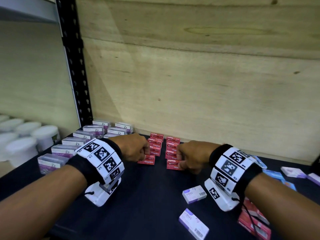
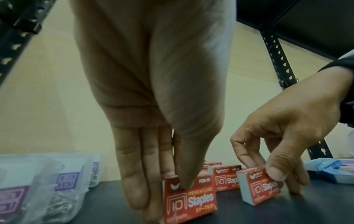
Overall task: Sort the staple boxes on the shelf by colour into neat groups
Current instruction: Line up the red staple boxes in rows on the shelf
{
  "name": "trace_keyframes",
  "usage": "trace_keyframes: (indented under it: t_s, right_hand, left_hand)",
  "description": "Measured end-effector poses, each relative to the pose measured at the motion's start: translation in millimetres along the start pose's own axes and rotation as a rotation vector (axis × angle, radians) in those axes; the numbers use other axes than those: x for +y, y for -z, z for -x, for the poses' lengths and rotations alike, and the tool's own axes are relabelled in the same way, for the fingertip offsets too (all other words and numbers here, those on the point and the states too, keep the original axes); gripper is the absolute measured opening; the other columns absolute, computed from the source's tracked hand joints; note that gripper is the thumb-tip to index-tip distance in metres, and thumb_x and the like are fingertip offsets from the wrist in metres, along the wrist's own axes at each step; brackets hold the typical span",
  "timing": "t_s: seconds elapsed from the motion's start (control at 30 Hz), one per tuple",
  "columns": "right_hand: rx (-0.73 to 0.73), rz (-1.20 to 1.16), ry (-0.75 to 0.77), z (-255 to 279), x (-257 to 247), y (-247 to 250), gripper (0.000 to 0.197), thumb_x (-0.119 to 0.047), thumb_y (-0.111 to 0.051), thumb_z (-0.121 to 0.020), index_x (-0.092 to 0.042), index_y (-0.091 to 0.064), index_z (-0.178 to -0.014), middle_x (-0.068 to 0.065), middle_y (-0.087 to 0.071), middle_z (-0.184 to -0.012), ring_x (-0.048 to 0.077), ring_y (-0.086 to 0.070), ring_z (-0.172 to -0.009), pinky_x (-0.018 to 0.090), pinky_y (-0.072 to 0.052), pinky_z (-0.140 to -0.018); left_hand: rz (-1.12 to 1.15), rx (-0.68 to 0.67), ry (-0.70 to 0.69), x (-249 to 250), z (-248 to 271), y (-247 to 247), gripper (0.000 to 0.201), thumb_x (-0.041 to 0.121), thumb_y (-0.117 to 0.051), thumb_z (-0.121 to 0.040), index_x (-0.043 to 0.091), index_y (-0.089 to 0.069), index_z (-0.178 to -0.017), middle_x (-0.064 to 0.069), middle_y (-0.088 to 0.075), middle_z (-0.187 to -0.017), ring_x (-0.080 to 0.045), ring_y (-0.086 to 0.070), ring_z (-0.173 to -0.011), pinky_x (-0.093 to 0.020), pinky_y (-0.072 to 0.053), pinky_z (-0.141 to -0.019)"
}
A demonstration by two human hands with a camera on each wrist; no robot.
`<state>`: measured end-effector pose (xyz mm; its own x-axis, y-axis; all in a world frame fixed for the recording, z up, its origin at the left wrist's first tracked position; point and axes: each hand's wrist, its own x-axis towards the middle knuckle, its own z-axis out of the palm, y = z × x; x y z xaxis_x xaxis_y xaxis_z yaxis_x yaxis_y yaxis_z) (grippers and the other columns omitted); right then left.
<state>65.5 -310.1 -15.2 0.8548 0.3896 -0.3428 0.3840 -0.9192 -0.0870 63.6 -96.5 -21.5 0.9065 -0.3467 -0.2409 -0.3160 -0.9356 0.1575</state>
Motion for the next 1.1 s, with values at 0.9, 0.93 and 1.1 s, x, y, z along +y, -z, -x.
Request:
trace_keyframes:
  t_s: [0.9,0.93,1.1]
  right_hand:
    - [-0.029,-0.110,-0.186,97.5,121.0,-7.6,0.019,-0.034,-0.072,-0.084,-0.030,-0.063,-0.100,-0.007,-0.072,-0.088,0.008,-0.060,-0.072,0.024,-0.045,-0.070]
    - [-0.030,-0.120,-0.186,103.6,125.9,-11.0,0.022,-0.031,-0.073,-0.083,-0.029,-0.064,-0.103,-0.011,-0.069,-0.082,0.005,-0.058,-0.069,0.022,-0.042,-0.067]
    - [-0.075,-0.223,-0.123,129.0,141.1,-24.5,0.036,-0.017,-0.072,-0.083,-0.034,-0.063,-0.113,-0.012,-0.066,-0.080,-0.004,-0.053,-0.062,0.016,-0.042,-0.066]
  left_hand:
    - [-0.110,-0.022,-0.478,156.4,-5.8,-11.2,0.023,0.044,-0.063,-0.090,0.026,-0.067,-0.104,0.011,-0.070,-0.094,-0.009,-0.058,-0.083,-0.027,-0.050,-0.080]
    - [-0.115,-0.040,-0.506,165.8,-6.2,-15.3,0.026,0.046,-0.063,-0.089,0.026,-0.067,-0.106,0.010,-0.070,-0.095,-0.009,-0.058,-0.083,-0.027,-0.050,-0.080]
    - [-0.162,-0.057,-0.547,202.8,-7.0,-32.9,0.041,0.061,-0.065,-0.082,0.025,-0.064,-0.102,0.008,-0.068,-0.095,-0.013,-0.058,-0.083,-0.030,-0.050,-0.073]
